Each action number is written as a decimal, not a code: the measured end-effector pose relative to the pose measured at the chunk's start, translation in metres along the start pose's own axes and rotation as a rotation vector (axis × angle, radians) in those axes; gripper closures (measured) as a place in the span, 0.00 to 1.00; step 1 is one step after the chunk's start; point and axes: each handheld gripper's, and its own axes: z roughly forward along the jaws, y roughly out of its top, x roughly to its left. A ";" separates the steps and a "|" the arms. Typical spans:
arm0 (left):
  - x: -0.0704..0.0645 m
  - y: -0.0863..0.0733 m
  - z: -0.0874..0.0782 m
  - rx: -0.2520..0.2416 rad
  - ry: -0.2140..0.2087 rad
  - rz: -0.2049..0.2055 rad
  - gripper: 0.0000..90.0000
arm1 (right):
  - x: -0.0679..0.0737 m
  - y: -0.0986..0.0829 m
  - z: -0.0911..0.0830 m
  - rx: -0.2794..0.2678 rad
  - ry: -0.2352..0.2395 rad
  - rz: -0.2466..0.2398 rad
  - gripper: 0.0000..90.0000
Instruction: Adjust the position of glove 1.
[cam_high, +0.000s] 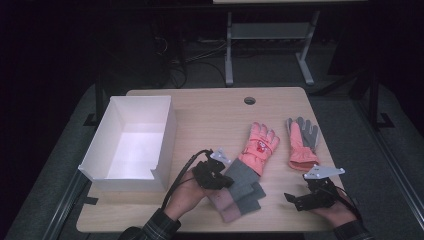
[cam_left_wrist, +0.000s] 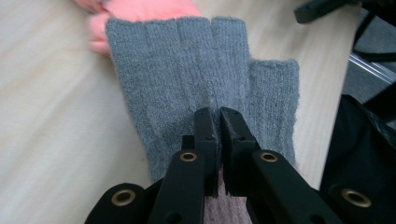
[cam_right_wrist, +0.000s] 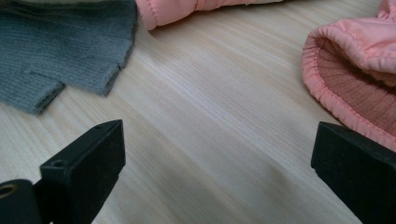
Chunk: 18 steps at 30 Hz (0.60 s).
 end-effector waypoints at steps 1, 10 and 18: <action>-0.002 0.000 0.002 0.006 -0.009 0.003 0.96 | 0.000 0.000 0.000 0.000 0.002 0.000 0.03; -0.015 0.002 0.018 0.031 -0.034 0.035 0.95 | -0.001 0.000 -0.001 -0.004 0.004 0.001 0.03; -0.017 0.000 0.028 0.057 -0.024 0.046 0.95 | -0.001 0.000 -0.001 -0.003 0.001 -0.007 0.03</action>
